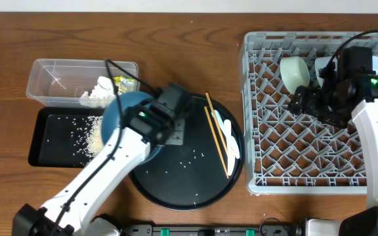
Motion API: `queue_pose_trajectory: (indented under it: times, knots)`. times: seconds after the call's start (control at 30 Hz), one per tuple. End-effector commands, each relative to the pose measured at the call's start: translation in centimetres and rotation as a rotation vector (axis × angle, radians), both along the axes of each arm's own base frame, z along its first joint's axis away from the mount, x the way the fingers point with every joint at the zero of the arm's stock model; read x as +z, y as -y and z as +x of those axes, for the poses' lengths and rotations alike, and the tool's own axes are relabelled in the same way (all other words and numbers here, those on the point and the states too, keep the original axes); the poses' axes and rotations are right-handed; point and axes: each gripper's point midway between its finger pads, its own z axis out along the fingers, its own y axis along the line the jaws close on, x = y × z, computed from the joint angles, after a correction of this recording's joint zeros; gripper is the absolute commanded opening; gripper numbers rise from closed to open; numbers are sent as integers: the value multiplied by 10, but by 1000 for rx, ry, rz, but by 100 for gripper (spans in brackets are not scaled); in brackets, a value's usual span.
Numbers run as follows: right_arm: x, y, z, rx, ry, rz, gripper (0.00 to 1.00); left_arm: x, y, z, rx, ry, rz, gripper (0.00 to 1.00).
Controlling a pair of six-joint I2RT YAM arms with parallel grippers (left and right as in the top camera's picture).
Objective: Sort waste into correct bins and load items into the dishwasher rack
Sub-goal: 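Grasp the teal bowl rim with left gripper and lift it left, then tip the teal bowl over the black tray to pour out rice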
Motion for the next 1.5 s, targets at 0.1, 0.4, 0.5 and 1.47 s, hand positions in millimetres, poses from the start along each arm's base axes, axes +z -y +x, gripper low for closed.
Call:
queue_pose_trajectory:
  times: [0.1,0.4,0.5,1.47]
  knots:
    - [6,3,-1,6,23,-6,94,10,-23,5,91,-19,-97,6]
    - [6,4,-2,3,18,-13,94,16,-45,14,107,-49,-235,6]
    - [5,6,-3,-1,13,-28,94,18,-53,15,120,-62,-289,6]
    - [5,7,-4,-1,9,-30,94,92,-145,40,240,205,-956,6]
